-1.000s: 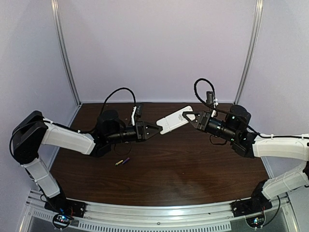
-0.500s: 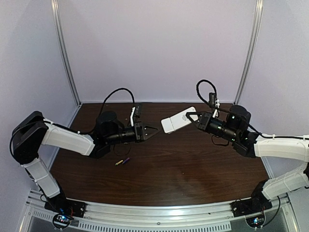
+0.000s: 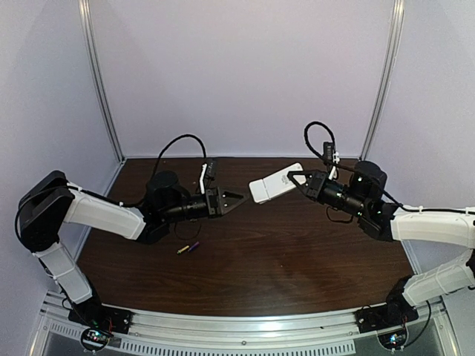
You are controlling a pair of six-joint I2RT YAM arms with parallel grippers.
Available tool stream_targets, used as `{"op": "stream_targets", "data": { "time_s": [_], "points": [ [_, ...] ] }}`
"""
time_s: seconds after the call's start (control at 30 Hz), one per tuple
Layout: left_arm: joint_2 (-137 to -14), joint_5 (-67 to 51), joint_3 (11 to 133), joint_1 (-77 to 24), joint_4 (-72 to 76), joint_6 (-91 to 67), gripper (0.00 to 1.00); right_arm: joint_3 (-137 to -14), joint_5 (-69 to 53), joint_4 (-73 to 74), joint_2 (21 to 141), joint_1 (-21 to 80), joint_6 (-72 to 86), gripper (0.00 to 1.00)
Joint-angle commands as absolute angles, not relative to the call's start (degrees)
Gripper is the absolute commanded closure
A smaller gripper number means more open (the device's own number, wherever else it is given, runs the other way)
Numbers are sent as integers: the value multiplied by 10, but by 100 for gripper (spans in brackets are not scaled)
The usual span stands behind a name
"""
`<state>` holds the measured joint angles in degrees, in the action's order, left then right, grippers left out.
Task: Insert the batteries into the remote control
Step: Remove the battery cover from the remote control.
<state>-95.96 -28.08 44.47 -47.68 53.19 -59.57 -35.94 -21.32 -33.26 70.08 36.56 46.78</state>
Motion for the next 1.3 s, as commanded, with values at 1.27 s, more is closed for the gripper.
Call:
{"op": "stream_targets", "data": {
  "time_s": [1.27],
  "points": [
    [-991,-277,526,-483,500,-565,79,-356,-198,-331,698,366,452,100]
  ]
}}
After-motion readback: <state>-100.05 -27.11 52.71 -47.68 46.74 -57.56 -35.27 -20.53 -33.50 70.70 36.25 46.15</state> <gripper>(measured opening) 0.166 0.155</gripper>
